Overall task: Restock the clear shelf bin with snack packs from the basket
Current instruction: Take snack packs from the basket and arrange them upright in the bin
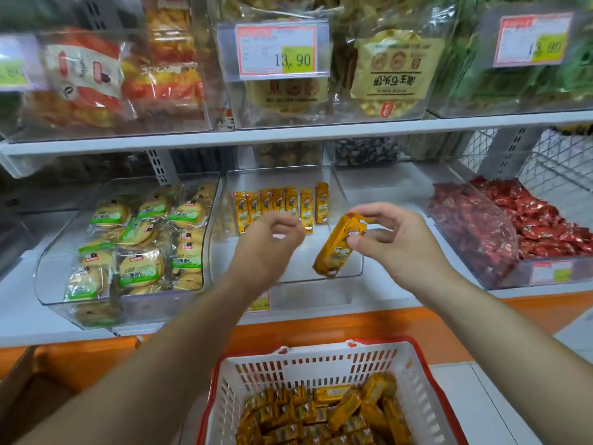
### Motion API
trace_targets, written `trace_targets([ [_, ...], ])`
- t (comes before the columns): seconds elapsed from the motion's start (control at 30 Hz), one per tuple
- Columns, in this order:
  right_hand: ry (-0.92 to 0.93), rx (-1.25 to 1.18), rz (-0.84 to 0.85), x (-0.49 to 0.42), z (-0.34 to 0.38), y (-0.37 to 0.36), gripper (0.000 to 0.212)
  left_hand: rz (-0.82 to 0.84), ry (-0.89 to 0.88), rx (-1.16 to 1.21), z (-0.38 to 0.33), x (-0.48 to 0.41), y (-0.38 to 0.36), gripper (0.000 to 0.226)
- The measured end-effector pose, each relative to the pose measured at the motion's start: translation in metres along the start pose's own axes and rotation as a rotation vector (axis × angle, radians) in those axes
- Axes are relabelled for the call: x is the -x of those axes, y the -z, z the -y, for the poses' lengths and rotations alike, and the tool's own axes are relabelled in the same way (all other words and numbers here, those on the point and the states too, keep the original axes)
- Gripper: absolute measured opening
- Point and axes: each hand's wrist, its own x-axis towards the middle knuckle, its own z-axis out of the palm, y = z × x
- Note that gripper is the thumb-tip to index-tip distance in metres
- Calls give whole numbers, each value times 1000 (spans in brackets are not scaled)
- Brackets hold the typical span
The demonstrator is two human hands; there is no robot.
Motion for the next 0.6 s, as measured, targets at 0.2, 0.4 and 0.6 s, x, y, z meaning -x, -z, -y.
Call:
trace_targets([
  [0.2, 169, 398, 25, -77, -26, 3, 41, -6, -138, -735, 35, -117, -16, 50],
  [0.4, 269, 968, 166, -161, -45, 2, 37, -23, -391, -1052, 77, -179, -37, 80],
  [0.6, 212, 1037, 311, -207, -46, -15, 38, -32, -487, -1154, 93, -194, -34, 79],
])
